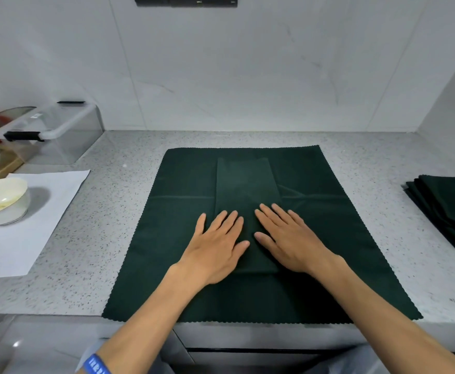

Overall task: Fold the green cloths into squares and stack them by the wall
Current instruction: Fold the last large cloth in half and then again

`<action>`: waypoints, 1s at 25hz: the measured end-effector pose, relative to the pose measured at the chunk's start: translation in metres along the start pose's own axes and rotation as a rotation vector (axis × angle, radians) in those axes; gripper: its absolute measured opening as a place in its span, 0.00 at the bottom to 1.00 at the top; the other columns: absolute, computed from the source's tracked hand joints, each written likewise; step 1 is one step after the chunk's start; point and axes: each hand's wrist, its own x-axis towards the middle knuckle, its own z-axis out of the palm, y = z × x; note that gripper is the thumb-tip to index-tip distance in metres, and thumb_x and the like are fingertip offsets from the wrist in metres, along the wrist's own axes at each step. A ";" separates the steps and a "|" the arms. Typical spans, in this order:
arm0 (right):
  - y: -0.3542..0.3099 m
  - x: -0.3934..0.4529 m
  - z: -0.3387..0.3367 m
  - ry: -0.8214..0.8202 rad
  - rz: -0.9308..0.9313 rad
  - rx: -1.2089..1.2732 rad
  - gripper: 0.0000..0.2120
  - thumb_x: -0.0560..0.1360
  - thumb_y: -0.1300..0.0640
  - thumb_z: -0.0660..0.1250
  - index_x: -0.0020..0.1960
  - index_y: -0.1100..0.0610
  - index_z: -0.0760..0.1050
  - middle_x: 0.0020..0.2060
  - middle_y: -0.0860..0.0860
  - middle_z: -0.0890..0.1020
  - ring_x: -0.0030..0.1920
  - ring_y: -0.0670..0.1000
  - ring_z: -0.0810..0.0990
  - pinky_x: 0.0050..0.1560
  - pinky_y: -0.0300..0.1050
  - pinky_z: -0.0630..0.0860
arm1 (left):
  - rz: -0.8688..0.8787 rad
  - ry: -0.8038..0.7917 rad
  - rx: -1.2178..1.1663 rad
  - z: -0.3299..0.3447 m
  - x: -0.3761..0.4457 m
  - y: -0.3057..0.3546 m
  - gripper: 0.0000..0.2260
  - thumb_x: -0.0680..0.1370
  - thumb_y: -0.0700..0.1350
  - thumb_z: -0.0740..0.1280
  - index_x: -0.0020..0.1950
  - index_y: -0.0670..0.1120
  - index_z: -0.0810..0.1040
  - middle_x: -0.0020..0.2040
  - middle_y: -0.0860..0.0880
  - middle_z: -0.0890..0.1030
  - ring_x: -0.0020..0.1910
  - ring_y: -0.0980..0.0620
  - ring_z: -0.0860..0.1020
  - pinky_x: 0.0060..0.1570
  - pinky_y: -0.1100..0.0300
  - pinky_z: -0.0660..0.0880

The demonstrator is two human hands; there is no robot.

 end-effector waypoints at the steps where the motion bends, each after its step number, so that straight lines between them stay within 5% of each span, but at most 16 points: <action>1: 0.006 -0.001 0.007 -0.054 0.027 0.026 0.39 0.74 0.32 0.32 0.80 0.50 0.45 0.79 0.45 0.45 0.79 0.47 0.41 0.78 0.49 0.42 | -0.027 -0.061 -0.061 0.006 -0.002 -0.004 0.27 0.83 0.60 0.43 0.81 0.52 0.47 0.81 0.53 0.44 0.79 0.54 0.41 0.77 0.44 0.42; 3: 0.011 -0.004 0.010 -0.034 0.029 0.051 0.40 0.73 0.32 0.32 0.80 0.49 0.44 0.79 0.44 0.45 0.79 0.47 0.42 0.77 0.48 0.41 | -0.034 -0.094 -0.115 0.007 -0.004 -0.009 0.27 0.82 0.62 0.44 0.80 0.56 0.44 0.81 0.54 0.41 0.78 0.55 0.37 0.77 0.46 0.40; 6: 0.025 0.010 -0.011 0.025 0.004 0.088 0.39 0.74 0.27 0.46 0.78 0.49 0.58 0.75 0.46 0.63 0.74 0.51 0.60 0.73 0.51 0.58 | -0.015 -0.009 -0.133 -0.009 0.012 -0.023 0.24 0.82 0.58 0.54 0.79 0.57 0.57 0.79 0.54 0.57 0.77 0.52 0.53 0.73 0.49 0.54; 9: 0.045 0.032 -0.034 -0.053 0.026 0.239 0.29 0.72 0.37 0.68 0.70 0.47 0.69 0.59 0.46 0.74 0.61 0.50 0.69 0.64 0.51 0.68 | -0.093 0.012 -0.293 -0.026 0.038 -0.048 0.23 0.77 0.55 0.68 0.71 0.55 0.70 0.65 0.55 0.73 0.66 0.51 0.67 0.66 0.49 0.65; 11: 0.054 0.044 -0.037 -0.131 0.082 0.352 0.24 0.69 0.39 0.73 0.61 0.44 0.72 0.51 0.44 0.75 0.54 0.49 0.72 0.59 0.48 0.72 | -0.140 -0.030 -0.424 -0.027 0.051 -0.062 0.20 0.71 0.56 0.74 0.61 0.58 0.76 0.54 0.56 0.75 0.56 0.54 0.72 0.61 0.52 0.69; 14: 0.057 0.055 -0.034 -0.180 0.102 0.437 0.14 0.68 0.42 0.75 0.48 0.45 0.74 0.47 0.44 0.76 0.47 0.47 0.76 0.48 0.44 0.73 | -0.191 -0.063 -0.620 -0.024 0.061 -0.068 0.13 0.67 0.56 0.78 0.47 0.57 0.80 0.40 0.56 0.76 0.38 0.56 0.74 0.47 0.59 0.71; 17: 0.060 0.055 -0.035 -0.155 0.045 0.476 0.10 0.73 0.48 0.73 0.39 0.49 0.74 0.40 0.46 0.77 0.38 0.46 0.74 0.40 0.41 0.70 | -0.184 0.001 -0.691 -0.022 0.061 -0.068 0.08 0.68 0.51 0.78 0.41 0.56 0.81 0.39 0.51 0.79 0.35 0.56 0.74 0.43 0.59 0.72; 25: 0.058 0.055 -0.028 -0.009 0.083 0.497 0.10 0.77 0.49 0.68 0.42 0.51 0.71 0.39 0.48 0.77 0.37 0.49 0.74 0.41 0.46 0.71 | -0.130 0.086 -0.739 -0.029 0.061 -0.067 0.12 0.74 0.34 0.71 0.38 0.50 0.77 0.36 0.52 0.74 0.31 0.55 0.70 0.38 0.60 0.70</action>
